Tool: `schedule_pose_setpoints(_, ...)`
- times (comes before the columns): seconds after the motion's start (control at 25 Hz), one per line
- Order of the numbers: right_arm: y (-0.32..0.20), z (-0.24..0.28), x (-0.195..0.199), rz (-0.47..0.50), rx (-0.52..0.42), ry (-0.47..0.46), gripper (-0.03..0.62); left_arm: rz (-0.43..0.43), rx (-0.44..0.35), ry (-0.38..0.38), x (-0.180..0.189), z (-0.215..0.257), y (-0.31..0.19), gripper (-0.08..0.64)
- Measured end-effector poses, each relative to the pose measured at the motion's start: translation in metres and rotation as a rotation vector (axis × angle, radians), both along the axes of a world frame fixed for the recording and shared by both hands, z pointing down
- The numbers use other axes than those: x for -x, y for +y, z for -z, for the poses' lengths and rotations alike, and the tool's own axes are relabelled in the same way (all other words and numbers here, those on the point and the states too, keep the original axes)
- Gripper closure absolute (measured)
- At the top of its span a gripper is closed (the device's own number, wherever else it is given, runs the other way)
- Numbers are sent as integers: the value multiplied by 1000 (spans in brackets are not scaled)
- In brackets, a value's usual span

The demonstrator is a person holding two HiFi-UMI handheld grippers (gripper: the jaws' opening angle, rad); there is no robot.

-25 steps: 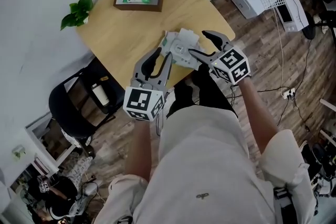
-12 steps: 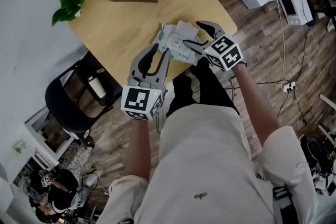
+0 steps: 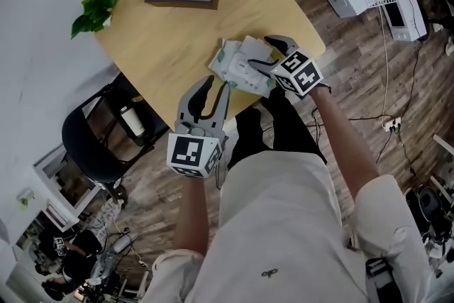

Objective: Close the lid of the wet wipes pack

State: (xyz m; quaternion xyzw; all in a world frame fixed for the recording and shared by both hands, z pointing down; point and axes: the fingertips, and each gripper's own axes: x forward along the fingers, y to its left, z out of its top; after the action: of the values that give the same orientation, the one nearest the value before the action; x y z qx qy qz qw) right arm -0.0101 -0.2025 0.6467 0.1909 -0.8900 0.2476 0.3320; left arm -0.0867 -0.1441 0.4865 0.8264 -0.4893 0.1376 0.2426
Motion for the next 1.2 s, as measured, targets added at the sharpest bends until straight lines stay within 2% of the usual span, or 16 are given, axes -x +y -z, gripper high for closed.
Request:
schedule_pose_setpoints(0.36,-2,-17,2,10,35,11,259,25,3,-5,6,1,2,462)
schedule_pose_setpoints(0.76,-2,-11,3,4,26,-3,275,24,-3,1,6,2,6,462)
schedule_pose_setpoints(0.92,-5,-7,0,-16,17,-10,328,19,-12,0,4,6,5,462)
schedule_pose_setpoints(1.2,-9,-2,-3,-43,-9,0,379,31,-26,-8,12,10,6,462)
